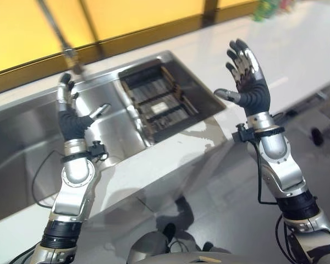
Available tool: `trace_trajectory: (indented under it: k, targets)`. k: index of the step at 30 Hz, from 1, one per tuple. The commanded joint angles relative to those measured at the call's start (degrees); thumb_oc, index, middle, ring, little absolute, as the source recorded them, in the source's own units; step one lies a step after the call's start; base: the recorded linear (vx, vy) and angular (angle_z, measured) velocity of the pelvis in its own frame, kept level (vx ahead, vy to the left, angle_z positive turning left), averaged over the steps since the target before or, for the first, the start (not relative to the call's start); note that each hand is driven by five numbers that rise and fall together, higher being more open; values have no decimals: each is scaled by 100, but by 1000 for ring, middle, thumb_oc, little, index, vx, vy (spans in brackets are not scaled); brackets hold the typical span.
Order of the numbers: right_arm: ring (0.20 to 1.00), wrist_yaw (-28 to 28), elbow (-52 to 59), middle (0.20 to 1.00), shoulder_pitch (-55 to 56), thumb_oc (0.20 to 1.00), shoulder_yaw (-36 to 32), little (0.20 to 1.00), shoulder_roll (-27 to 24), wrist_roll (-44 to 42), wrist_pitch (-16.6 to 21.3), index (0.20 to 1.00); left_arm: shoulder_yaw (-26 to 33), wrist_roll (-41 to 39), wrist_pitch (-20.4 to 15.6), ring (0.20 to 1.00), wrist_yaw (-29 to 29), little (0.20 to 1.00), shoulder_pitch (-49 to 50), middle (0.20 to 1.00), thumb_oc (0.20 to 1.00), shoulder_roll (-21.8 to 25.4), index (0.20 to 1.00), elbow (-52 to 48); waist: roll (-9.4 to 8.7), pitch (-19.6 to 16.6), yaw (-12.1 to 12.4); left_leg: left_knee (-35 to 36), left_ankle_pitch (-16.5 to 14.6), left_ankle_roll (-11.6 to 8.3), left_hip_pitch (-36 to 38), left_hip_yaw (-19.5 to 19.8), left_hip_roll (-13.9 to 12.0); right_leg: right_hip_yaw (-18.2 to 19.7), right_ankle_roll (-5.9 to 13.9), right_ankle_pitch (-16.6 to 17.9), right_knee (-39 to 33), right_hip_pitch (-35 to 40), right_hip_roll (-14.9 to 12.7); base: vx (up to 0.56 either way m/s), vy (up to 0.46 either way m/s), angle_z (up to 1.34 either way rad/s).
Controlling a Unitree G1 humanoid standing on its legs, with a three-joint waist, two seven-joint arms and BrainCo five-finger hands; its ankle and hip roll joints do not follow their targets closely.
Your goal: Pick up plates and place into dishwasher.
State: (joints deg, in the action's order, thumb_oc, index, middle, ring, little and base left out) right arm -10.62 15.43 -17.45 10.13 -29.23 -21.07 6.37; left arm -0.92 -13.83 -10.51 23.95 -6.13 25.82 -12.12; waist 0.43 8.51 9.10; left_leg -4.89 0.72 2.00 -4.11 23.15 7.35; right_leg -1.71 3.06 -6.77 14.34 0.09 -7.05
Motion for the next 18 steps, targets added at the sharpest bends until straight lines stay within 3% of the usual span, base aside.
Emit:
trace_trajectory:
  k: [1,2,4,12,16,18]
  targets:
    - [1000,-126,258,1000,35,1000,-68,1000,242,-129,164,1000,-25,-173,-268,1000,-242,1000,67,1000,1000,276,1000,-259,-337,-481,60,-299,-492,181,71,-393,168,464,248,1419,-1191,-374,-50,106,-197,115]
    - [1000,-69,262,1000,70,1000,-71,1000,273,-109,139,1000,-15,-161,-273,1000,-198,1000,51,1000,1000,291,1000,-254,-351,-499,48,-271,-536,170,108,-331,119,547,295,1451,-1173,-441,-21,82,-201,92]
    - [1000,36,310,1000,176,1000,-113,1000,209,-233,144,1000,-3,-240,-228,1000,-135,1000,31,1000,1000,313,1000,-284,-345,-558,49,-289,-550,127,69,-199,46,651,284,1186,-1241,-348,92,56,-193,75]
    - [1000,287,431,1000,591,1000,-195,1000,22,-508,154,1000,211,-434,-112,1000,-230,1000,308,1000,1000,283,1000,-487,-440,-589,151,-385,-392,-212,96,-444,-436,-9,24,906,-1400,7,233,66,-189,48]
    - [1000,171,336,1000,711,1000,-192,1000,-75,-512,201,1000,131,-623,-207,1000,-440,1000,296,1000,1000,232,1000,-465,-419,-508,36,-731,-125,-266,-82,-980,-509,-331,-76,901,-1505,179,266,1,-99,30]
    - [1000,42,267,1000,696,1000,-227,1000,-41,-352,211,1000,-10,-711,-228,1000,-570,1000,159,1000,1000,153,1000,-415,-386,-484,-112,-710,-93,-319,-108,-1478,-569,-547,-107,908,-1602,269,273,-23,-43,55]
